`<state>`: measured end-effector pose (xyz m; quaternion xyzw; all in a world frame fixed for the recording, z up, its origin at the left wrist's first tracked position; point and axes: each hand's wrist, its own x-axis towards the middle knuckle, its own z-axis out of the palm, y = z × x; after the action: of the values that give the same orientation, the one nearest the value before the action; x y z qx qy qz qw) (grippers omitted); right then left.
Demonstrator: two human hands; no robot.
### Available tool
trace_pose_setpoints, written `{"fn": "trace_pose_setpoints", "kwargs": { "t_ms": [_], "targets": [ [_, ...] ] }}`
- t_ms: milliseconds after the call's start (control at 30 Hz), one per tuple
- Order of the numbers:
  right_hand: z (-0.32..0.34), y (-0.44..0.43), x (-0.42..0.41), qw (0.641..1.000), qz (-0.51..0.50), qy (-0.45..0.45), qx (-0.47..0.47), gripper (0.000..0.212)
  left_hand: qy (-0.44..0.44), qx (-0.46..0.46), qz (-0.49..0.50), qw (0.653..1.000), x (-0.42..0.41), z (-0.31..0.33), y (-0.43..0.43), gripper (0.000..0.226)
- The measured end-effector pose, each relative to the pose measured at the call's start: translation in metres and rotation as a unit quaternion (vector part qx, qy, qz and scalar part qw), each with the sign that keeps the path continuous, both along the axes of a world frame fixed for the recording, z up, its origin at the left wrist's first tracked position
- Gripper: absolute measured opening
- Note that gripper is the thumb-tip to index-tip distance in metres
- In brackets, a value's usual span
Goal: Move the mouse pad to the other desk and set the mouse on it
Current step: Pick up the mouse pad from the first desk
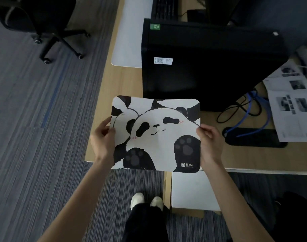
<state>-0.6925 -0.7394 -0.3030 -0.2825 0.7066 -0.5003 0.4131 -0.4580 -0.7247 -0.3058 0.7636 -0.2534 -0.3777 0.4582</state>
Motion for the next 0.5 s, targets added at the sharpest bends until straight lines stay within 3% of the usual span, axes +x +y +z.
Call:
{"fn": "trace_pose_setpoints", "kwargs": {
  "t_ms": [500],
  "targets": [
    [0.14, 0.003, 0.136, 0.976, 0.128, -0.121, -0.131, 0.023, 0.005, -0.165, 0.095, 0.982, 0.126, 0.155, 0.068, 0.042]
  ]
}}
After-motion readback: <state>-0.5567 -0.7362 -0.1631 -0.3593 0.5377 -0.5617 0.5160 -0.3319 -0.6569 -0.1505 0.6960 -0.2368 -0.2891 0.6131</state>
